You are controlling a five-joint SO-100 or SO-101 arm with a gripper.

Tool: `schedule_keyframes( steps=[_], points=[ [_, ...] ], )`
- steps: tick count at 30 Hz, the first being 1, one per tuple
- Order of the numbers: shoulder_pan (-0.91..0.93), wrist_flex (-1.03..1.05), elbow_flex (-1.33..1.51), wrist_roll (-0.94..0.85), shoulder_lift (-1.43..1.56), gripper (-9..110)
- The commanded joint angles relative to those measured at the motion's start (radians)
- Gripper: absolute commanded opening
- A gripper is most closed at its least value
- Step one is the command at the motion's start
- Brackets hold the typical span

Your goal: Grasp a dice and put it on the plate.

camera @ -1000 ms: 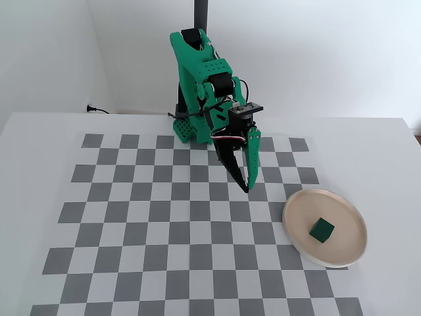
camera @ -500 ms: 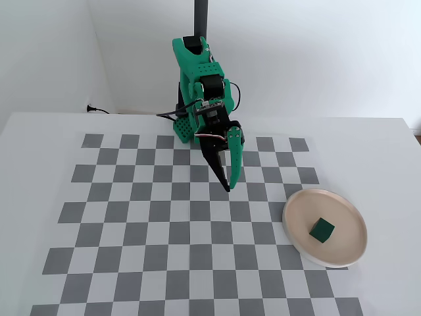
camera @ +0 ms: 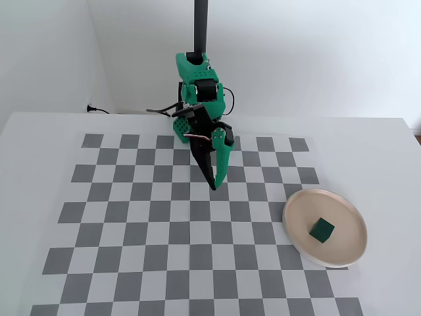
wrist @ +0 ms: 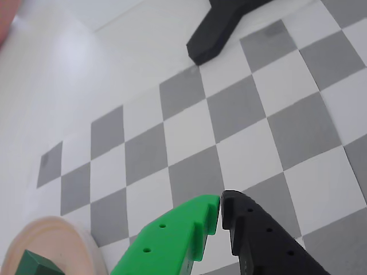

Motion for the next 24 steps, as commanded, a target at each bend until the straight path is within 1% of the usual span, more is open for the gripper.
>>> schedule_keyframes(
  steps=[1,7,11,17,21,24],
  points=[
    [0.023,-0.020,-0.008,0.035,0.037,-4],
    [0.035,0.000,0.000,0.175,0.037,-4],
    [0.038,0.023,0.002,0.353,0.037,-4],
    [0.080,0.026,0.032,0.558,0.038,-4],
    [0.087,0.081,0.032,0.603,0.038,-4],
    [0.120,0.091,0.032,0.669,0.038,-4]
  ],
)
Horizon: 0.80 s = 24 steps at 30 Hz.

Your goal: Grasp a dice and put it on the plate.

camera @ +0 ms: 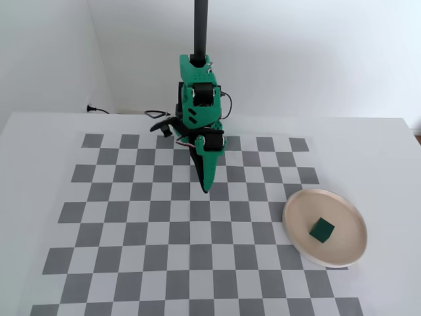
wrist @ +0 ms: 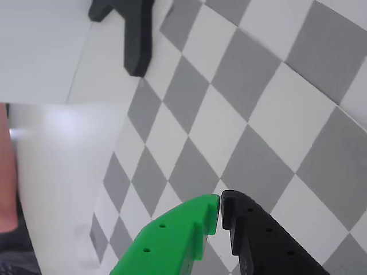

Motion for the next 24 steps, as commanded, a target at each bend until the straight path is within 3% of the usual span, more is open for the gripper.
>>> schedule_keyframes(
  steps=[1,24],
  points=[
    [0.037,0.003,-0.018,0.074,0.017,-4],
    [0.147,0.229,-0.018,0.325,0.017,-4]
  ],
)
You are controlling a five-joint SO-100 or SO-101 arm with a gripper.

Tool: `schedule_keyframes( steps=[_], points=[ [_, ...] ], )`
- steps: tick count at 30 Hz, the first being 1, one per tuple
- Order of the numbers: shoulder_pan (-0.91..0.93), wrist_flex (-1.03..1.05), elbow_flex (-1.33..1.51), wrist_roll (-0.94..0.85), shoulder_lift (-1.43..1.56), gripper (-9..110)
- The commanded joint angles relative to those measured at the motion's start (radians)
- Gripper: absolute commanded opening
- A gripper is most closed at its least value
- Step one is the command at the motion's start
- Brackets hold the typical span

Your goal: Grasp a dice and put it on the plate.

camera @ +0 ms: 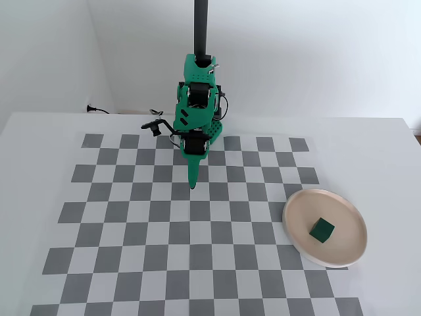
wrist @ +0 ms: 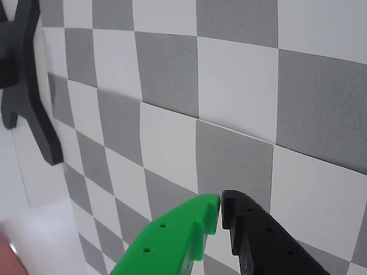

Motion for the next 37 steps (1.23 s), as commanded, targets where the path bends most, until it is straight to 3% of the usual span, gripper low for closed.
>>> schedule_keyframes(
  steps=[1,10,37],
  points=[
    [0.008,0.003,-0.018,0.012,0.017,-4],
    [-0.003,0.002,-0.018,0.002,0.017,-1],
    [-0.003,0.002,-0.018,0.002,0.017,-4]
  ],
)
